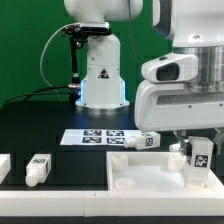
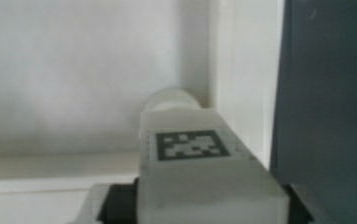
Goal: Assemble one leg
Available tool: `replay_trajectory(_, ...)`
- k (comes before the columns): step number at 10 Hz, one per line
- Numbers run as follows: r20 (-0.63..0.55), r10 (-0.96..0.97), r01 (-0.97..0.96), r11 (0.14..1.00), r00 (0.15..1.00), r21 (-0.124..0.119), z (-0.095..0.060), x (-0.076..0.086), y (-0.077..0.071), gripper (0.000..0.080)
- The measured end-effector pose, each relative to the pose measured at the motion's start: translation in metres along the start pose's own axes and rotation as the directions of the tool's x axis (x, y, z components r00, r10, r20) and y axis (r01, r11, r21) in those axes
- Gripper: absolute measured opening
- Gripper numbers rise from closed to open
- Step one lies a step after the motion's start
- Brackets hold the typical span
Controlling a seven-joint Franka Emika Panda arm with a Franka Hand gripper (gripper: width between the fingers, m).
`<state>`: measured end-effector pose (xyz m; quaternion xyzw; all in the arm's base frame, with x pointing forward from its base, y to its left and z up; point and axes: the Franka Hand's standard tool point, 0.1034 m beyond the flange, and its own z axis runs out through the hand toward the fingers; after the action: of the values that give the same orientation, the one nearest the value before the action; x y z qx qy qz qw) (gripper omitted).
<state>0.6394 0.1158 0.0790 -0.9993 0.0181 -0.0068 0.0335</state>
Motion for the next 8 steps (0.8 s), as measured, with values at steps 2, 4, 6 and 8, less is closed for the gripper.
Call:
replay_trajectory(2,-0.05,0.145,-0.145,0.989,0.988,0.0,0.0025,0.0035,0.0014,0.0293)
replay_trajectory(4,-0.066,0.425,-0.425,0.905,0.903,0.026,0.0031,0.0058,0.0049,0.0292)
replay_trajectory(6,-0.044,0.726,-0.723,0.687,0.686,0.072,0.0046,0.0061,0.0074,0.0291)
replay_trajectory(8,-0.021,0.867,-0.862,0.497,0.498,0.103,0.0046,0.0046,0.0094,0.0292)
